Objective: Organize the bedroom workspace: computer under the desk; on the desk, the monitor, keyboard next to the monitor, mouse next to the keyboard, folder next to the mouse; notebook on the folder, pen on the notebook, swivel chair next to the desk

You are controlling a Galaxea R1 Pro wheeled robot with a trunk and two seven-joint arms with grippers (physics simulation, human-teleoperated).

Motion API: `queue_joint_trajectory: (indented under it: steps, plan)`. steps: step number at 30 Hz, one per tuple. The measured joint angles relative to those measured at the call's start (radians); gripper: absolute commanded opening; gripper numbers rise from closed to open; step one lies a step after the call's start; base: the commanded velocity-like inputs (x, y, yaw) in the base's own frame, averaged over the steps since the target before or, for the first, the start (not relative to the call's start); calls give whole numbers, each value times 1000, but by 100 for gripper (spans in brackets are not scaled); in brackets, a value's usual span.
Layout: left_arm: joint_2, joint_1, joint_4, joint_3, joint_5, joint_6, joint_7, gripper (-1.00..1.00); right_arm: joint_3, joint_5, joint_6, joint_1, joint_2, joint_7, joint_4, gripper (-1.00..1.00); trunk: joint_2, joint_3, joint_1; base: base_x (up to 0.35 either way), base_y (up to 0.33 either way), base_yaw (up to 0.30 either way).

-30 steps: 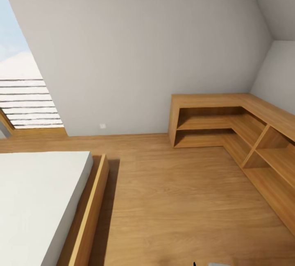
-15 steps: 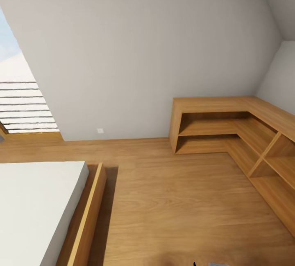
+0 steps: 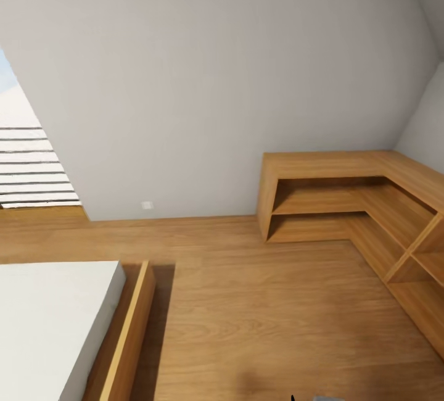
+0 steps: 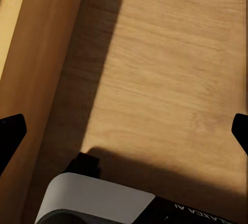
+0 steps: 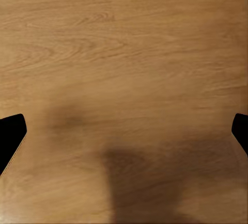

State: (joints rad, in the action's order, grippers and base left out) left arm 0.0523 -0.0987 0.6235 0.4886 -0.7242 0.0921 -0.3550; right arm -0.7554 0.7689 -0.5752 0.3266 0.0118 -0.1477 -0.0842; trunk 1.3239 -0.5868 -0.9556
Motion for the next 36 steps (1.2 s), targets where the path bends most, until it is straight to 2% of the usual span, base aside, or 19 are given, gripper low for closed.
queue_joint_trajectory:
  steps: [36]
  plan:
    - [0, 0, -2, 0, -2, 0, 0, 100, 0, 0, 0, 0, 1, 0, 0, 100, 0, 0, 0, 329, 0, 0]
